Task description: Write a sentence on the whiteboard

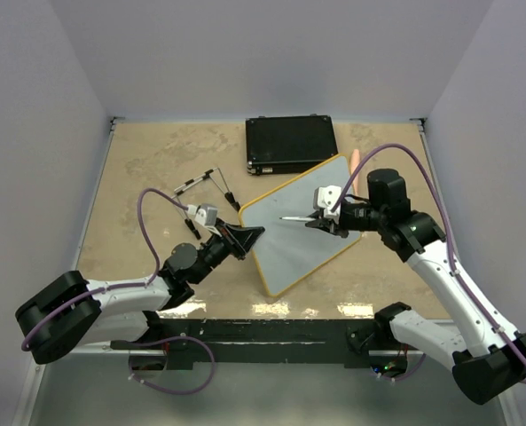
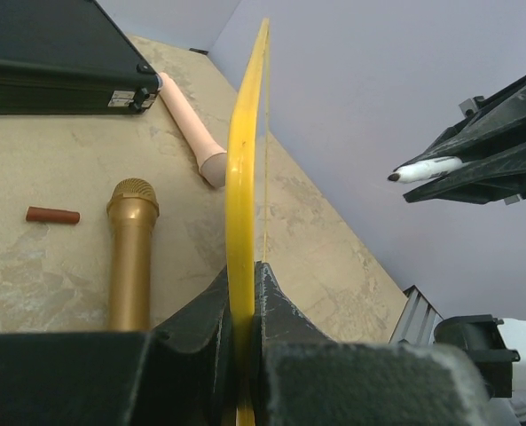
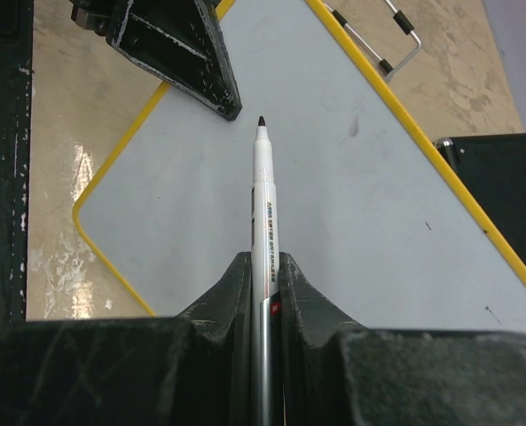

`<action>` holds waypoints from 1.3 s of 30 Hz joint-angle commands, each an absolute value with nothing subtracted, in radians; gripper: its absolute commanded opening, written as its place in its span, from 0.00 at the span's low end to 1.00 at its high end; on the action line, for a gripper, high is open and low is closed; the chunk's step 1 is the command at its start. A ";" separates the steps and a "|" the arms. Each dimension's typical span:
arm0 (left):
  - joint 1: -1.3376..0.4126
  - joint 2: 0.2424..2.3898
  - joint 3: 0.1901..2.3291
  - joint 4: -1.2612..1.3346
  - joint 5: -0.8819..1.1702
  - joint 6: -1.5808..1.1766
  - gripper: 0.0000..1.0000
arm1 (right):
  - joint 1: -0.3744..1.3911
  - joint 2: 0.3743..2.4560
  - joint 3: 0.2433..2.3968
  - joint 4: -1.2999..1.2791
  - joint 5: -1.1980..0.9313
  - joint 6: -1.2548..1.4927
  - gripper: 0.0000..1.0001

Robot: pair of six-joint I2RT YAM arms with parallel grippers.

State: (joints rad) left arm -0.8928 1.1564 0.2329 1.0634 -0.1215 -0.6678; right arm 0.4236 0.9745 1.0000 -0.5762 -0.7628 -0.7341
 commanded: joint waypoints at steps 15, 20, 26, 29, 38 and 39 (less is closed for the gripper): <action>-0.942 1.155 0.156 1.238 -0.161 -0.531 0.00 | 0.451 0.968 0.928 -0.595 -0.842 -0.858 0.00; -0.948 1.163 0.155 1.250 -0.179 -0.525 0.00 | 0.451 0.968 0.931 -0.574 -0.819 -0.813 0.00; -0.954 1.178 0.163 1.250 -0.189 -0.520 0.00 | 0.451 0.965 0.936 -0.571 -0.778 -0.798 0.00; -0.956 1.184 0.164 1.250 -0.190 -0.518 0.00 | 0.451 0.962 0.942 -0.586 -0.765 -0.819 0.00; -0.956 1.173 0.164 1.239 -0.193 -0.526 0.00 | 0.451 0.957 0.971 -0.669 -0.715 -0.896 0.00; -0.956 1.172 0.164 1.239 -0.193 -0.528 0.00 | 0.451 0.957 0.976 -0.667 -0.713 -0.888 0.00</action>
